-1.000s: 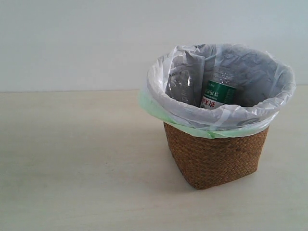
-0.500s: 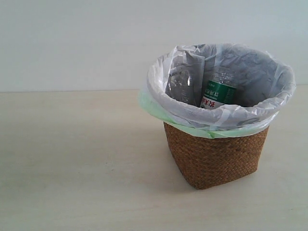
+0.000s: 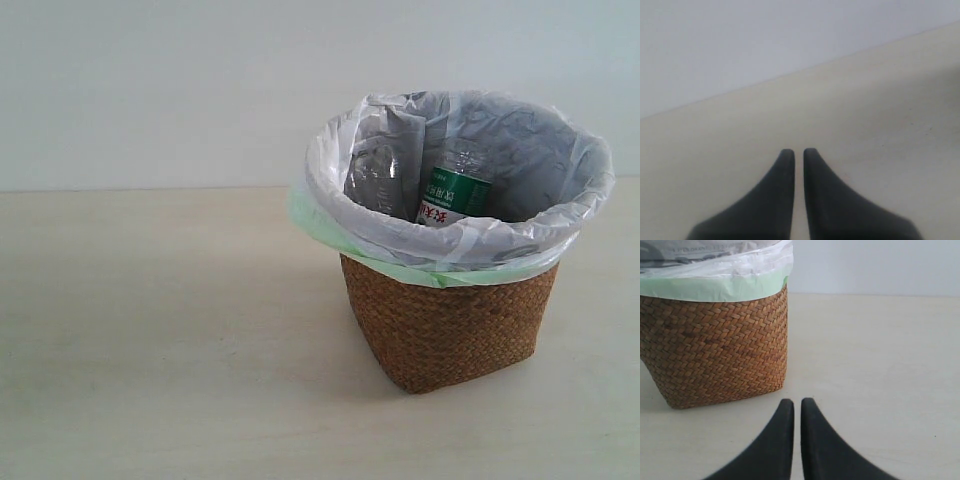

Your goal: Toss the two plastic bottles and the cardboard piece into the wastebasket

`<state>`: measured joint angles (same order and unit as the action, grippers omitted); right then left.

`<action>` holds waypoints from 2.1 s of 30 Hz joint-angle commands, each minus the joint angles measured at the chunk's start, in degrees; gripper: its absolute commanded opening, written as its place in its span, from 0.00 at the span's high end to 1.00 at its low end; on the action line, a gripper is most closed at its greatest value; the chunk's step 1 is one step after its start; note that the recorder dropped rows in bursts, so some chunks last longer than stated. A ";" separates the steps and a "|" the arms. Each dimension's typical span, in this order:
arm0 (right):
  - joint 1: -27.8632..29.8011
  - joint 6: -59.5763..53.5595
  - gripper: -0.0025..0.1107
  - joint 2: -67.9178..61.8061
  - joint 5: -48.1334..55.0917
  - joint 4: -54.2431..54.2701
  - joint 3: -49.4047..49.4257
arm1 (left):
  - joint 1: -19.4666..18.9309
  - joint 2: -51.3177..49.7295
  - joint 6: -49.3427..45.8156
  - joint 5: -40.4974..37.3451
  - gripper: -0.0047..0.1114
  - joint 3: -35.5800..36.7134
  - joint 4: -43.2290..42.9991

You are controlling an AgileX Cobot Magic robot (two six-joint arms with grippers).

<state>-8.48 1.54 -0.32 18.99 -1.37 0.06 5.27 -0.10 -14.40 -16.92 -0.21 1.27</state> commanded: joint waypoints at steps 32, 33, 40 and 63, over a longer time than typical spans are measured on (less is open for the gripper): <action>-0.08 -0.22 0.96 0.32 -0.54 -0.46 -0.06 | -8.92 0.10 11.25 0.18 0.91 0.21 -0.22; -0.08 -0.22 0.96 0.32 -0.54 -0.46 -0.06 | -9.02 0.10 11.25 0.18 0.91 0.21 -0.22; -0.08 -0.22 0.96 0.32 -0.54 -0.46 -0.06 | -9.30 0.10 11.25 0.18 0.91 0.21 -0.22; -0.08 -0.22 0.96 0.32 -0.54 -0.46 -0.06 | -9.30 0.10 11.25 0.18 0.91 0.21 -0.22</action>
<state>-8.48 1.54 -0.32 18.99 -1.37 0.06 -3.93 -0.10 -3.70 -17.06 -0.21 1.13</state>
